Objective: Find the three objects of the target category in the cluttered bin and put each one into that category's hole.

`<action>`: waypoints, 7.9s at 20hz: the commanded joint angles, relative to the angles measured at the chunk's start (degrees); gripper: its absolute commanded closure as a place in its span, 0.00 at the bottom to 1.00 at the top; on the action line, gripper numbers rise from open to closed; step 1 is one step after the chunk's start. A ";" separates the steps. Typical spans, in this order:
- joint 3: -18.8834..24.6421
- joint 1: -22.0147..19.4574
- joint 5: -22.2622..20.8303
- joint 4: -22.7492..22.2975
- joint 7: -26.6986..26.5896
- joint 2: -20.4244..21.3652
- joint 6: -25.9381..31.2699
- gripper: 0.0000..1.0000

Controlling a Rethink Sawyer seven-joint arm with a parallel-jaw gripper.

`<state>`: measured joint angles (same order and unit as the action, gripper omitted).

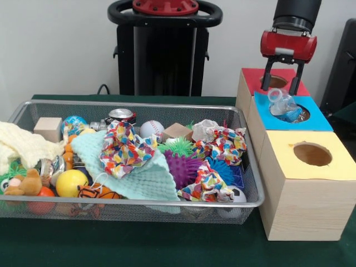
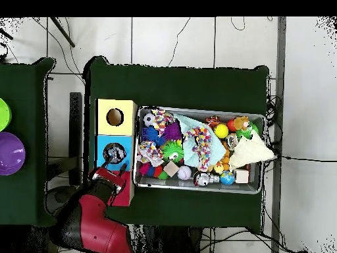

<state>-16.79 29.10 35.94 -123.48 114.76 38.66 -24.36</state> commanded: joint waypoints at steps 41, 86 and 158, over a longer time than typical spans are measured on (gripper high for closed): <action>9.47 -17.96 -19.34 1.89 14.48 2.15 -3.83 0.00; 65.63 -96.48 -75.67 17.81 -14.19 -10.66 39.68 0.00; 19.11 -65.96 -82.15 39.52 18.25 -17.74 31.45 0.00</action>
<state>1.92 -38.85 -49.48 -89.65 123.88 25.15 10.05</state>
